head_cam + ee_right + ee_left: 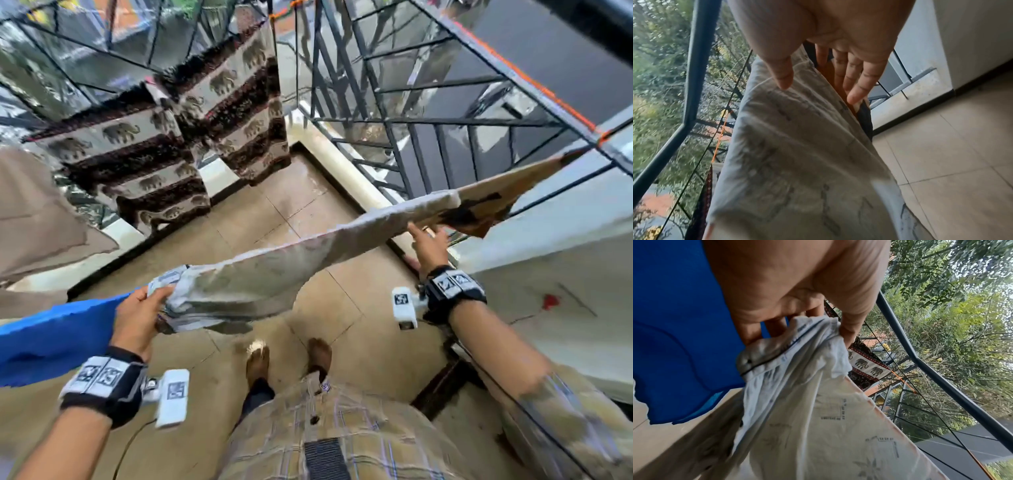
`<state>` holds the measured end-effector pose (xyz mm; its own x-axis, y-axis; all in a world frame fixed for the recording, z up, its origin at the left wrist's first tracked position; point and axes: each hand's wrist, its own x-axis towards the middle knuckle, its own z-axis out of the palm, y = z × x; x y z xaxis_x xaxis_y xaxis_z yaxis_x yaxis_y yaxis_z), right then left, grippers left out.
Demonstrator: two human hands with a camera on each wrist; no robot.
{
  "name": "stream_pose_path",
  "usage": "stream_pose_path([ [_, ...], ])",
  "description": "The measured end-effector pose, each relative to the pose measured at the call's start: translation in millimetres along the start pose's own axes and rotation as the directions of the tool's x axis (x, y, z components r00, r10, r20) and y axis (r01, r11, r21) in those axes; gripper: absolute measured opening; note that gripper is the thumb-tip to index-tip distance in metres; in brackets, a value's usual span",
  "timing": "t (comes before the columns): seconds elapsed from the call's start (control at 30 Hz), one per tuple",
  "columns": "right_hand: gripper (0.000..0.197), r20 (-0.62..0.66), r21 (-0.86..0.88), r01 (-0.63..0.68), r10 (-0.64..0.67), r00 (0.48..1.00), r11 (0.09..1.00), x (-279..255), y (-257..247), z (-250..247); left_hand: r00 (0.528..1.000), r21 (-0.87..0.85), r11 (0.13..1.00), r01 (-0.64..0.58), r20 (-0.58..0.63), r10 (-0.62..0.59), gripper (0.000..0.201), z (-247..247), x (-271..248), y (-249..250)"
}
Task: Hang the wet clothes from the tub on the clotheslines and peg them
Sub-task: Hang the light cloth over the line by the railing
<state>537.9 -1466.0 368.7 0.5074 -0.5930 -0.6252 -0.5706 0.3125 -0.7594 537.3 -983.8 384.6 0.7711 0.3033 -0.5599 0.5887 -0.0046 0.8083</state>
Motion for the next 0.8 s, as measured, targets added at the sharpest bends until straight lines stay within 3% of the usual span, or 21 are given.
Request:
stream_pose_path([
  [0.1, 0.039, 0.021, 0.040, -0.022, 0.021, 1.000, 0.999, 7, -3, 3, 0.997, -0.074, 0.997, -0.015, -0.071, 0.010, 0.010, 1, 9, 5],
  [0.2, 0.047, 0.013, 0.155, -0.018, 0.016, 1.000, 0.988, 17, -7, -1, 0.997, -0.133, 0.990, -0.055, -0.053, 0.048, 0.011, 1, 12, 7],
  [0.27, 0.043, 0.040, 0.231, -0.034, 0.025, 0.999, 0.972, 23, -13, -4, 0.997, -0.156, 0.985, -0.072, -0.015, 0.070, 0.010, 5, 9, 12],
  [0.37, 0.021, -0.045, 0.132, 0.058, -0.052, 0.998, 0.989, 35, -20, -8, 0.992, -0.175, 0.978, -0.114, 0.039, 0.123, 0.013, 9, 3, 20],
  [0.5, 0.030, -0.163, -0.088, 0.234, -0.246, 0.956, 0.968, 21, -25, -22, 0.992, -0.212, 0.970, -0.119, 0.011, 0.124, 0.025, 6, 3, 25],
  [0.6, 0.025, -0.172, -0.220, 0.431, -0.470, 0.866, 0.875, -3, -40, -43, 0.990, -0.240, 0.962, -0.133, 0.022, 0.142, 0.030, -1, 0, 26],
  [0.7, 0.024, 0.035, -0.204, 0.621, -0.629, 0.777, 0.757, -33, -88, -42, 0.987, -0.288, 0.945, -0.154, -0.009, 0.158, 0.026, -17, -4, 22],
  [0.77, 0.025, 0.136, -0.271, 0.732, -0.729, 0.671, 0.625, -43, -137, -24, 0.989, -0.365, 0.919, -0.148, -0.030, 0.148, 0.010, -31, -4, 20],
  [0.8, 0.025, 0.187, -0.299, 0.776, -0.763, 0.618, 0.555, -44, -163, -11, 0.989, -0.381, 0.913, -0.148, -0.060, 0.135, 0.027, -39, -1, 16],
])
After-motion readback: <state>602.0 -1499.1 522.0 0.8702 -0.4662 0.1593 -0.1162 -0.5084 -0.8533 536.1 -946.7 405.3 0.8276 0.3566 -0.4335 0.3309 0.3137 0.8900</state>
